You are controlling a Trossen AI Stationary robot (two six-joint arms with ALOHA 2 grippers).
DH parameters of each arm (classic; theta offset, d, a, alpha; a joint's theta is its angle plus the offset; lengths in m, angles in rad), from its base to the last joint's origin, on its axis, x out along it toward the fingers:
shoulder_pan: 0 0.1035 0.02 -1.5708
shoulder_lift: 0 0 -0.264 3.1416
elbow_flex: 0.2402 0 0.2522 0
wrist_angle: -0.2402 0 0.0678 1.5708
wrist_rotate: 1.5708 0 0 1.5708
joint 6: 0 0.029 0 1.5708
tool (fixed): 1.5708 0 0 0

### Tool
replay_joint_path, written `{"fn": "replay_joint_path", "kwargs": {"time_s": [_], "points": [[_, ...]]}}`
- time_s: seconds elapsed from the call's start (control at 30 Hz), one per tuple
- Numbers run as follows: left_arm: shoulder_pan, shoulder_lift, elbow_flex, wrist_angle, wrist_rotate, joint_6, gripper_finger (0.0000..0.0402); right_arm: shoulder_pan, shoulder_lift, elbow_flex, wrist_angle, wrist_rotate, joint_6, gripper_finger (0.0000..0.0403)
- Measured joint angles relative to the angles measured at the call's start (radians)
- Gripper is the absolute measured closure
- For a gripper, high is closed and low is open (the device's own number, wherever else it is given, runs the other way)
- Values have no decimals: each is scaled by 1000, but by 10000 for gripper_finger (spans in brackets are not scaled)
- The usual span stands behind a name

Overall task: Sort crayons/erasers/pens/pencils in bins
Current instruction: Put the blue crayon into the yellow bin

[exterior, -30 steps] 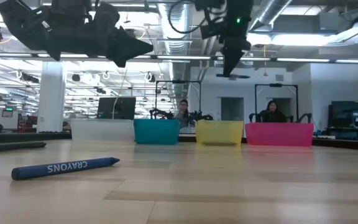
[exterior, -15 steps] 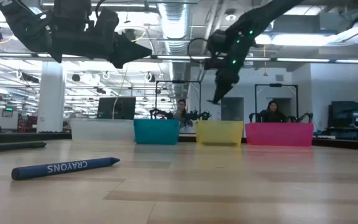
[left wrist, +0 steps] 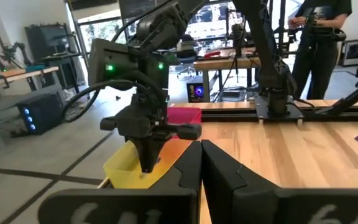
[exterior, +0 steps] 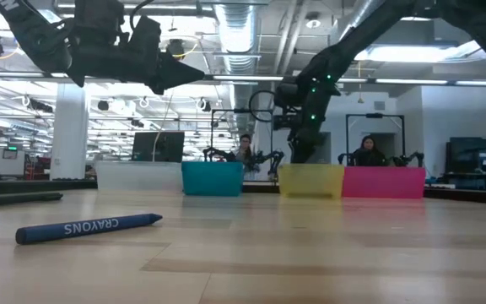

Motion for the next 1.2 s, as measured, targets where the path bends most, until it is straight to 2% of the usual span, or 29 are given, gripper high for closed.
{"fn": "replay_joint_path", "kwargs": {"time_s": [0.5,0.63,0.9,1.2], "points": [[0,0,0,-6,-18,19,401,15,-8,1,12,5,-16,379],[0,0,0,-10,-18,19,401,31,-1,1,19,68,-47,380],[0,0,0,-17,-18,18,401,9,-1,1,14,84,-55,379],[0,0,0,-28,-17,17,401,1,59,-3,30,99,-42,378]]}}
